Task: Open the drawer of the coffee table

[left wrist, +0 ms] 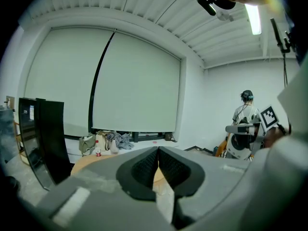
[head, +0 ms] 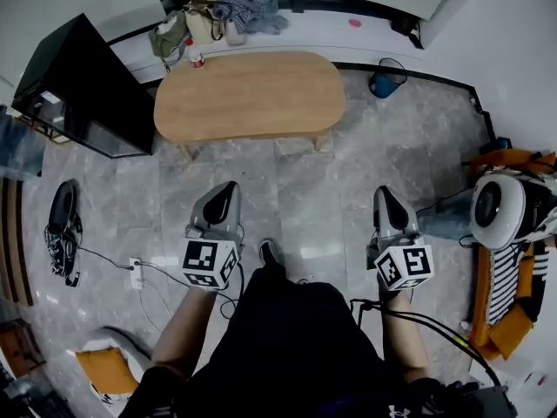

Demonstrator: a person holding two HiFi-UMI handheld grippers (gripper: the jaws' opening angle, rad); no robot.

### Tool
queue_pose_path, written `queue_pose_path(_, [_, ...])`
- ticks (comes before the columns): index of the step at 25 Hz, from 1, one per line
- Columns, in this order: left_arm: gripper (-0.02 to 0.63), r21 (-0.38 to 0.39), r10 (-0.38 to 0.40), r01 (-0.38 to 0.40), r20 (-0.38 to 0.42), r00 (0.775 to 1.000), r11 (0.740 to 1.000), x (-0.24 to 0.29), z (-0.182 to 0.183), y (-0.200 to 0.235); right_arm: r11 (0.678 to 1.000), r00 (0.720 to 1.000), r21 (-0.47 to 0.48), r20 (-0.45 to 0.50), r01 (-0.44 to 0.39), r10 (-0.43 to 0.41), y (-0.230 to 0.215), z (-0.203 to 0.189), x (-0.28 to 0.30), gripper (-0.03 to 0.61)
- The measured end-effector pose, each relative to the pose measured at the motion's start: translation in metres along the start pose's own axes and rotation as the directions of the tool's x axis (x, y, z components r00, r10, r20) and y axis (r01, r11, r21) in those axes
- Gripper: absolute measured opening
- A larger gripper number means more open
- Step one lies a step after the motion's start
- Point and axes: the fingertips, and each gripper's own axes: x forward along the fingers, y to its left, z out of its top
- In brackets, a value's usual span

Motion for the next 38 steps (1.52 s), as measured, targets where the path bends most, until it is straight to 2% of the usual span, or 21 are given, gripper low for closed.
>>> queue_pose_path(7, [0.005,-0.013,-0.033,0.032,-0.03,0.999,0.999,0.04,-0.007,0.01,0.999,0.998,-0.007,-0.038,0.041,-0.041,-0.018,-0.001,0.023,0.002])
queue_pose_path(11, [0.005,-0.014,-0.02,0.019,-0.069,0.997,1.0,0.068,-0.016,0.017,0.999,0.997,0.005,-0.059,0.04,-0.04,-0.042,-0.01,0.047,0.002])
queue_pose_path(19, [0.005,-0.004,0.073,-0.074,-0.157,0.985,0.997,0.142,-0.049,0.032,0.998,0.992,0.062,-0.122,-0.029,0.036,-0.105,-0.044,0.122,0.002])
queue_pose_path(26, [0.005,0.0,0.111,-0.115,-0.264,0.958,0.993,0.232,-0.103,0.047,0.987,0.966,0.112,-0.219,-0.117,0.14,-0.165,-0.109,0.211,0.003])
queue_pose_path(29, [0.03,-0.042,0.095,-0.113,-0.303,0.948,0.993,0.268,-0.134,0.05,0.983,0.955,0.125,-0.248,-0.132,0.16,-0.193,-0.142,0.243,0.003])
queue_pose_path(31, [0.062,-0.101,0.075,-0.116,-0.336,0.939,0.988,0.281,-0.156,0.05,0.981,0.947,0.137,-0.271,-0.14,0.174,-0.205,-0.165,0.259,0.003])
queue_pose_path(33, [0.082,-0.168,0.062,-0.129,-0.357,0.932,0.977,0.291,-0.177,0.052,0.978,0.938,0.153,-0.294,-0.143,0.183,-0.213,-0.192,0.274,0.003])
queue_pose_path(38, [0.084,-0.28,0.052,-0.159,-0.352,0.934,0.947,0.324,-0.225,0.074,0.975,0.928,0.175,-0.322,-0.138,0.189,-0.231,-0.249,0.32,0.003])
